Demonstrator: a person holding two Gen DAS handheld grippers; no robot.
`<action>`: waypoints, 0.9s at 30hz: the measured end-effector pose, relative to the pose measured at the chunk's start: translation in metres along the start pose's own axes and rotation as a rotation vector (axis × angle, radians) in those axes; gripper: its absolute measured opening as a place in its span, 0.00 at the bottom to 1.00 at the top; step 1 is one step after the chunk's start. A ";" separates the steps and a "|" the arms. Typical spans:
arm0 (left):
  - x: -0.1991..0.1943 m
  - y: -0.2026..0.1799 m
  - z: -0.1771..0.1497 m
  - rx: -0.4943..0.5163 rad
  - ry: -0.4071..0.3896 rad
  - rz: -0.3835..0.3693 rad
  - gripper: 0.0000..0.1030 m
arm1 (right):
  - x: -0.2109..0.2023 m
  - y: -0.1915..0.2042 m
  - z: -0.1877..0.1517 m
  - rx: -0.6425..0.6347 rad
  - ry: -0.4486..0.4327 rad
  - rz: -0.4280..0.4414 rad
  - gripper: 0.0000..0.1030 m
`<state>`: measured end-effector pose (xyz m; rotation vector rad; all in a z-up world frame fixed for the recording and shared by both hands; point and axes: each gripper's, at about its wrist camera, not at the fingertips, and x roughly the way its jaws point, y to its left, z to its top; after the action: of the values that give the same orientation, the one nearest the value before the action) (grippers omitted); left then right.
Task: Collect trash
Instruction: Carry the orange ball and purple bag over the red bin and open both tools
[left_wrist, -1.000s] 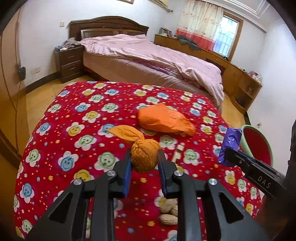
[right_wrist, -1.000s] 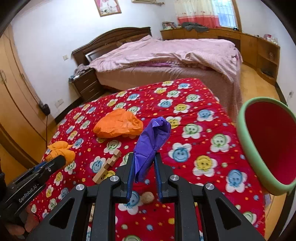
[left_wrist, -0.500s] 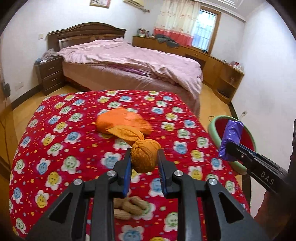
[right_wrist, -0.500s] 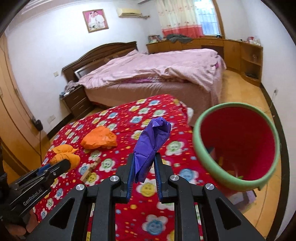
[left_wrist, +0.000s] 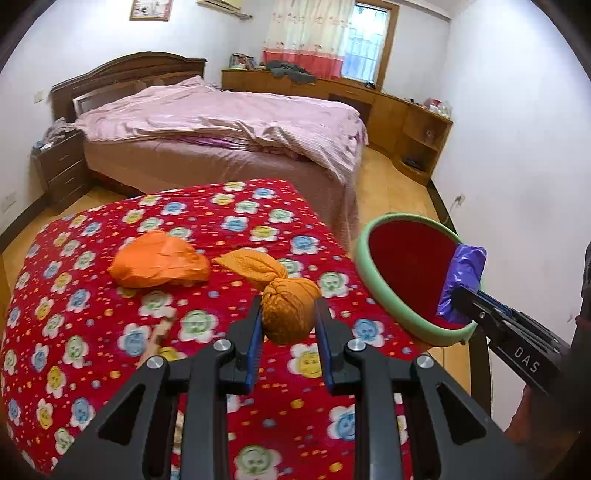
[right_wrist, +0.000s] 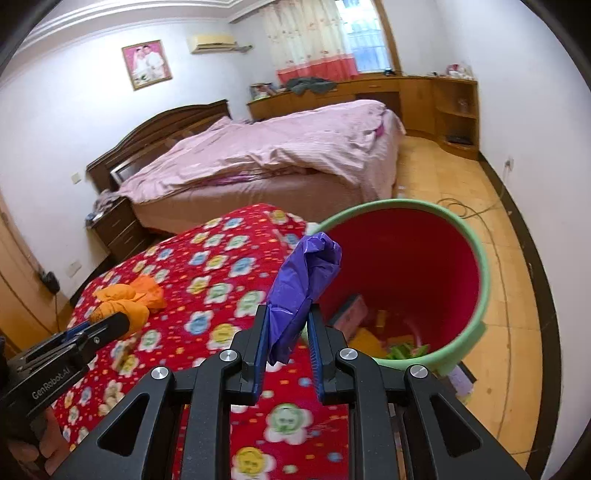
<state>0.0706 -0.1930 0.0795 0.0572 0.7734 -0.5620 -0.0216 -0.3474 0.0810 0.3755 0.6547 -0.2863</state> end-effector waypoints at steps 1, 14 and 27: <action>0.003 -0.006 0.001 0.009 0.005 -0.006 0.25 | 0.000 -0.005 0.000 0.008 0.001 -0.004 0.19; 0.050 -0.068 0.007 0.114 0.053 -0.079 0.25 | 0.017 -0.077 -0.001 0.134 0.010 -0.062 0.19; 0.099 -0.111 0.016 0.188 0.077 -0.144 0.25 | 0.036 -0.108 0.001 0.167 0.037 -0.053 0.23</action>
<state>0.0825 -0.3368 0.0408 0.1992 0.8015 -0.7722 -0.0341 -0.4491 0.0322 0.5251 0.6799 -0.3864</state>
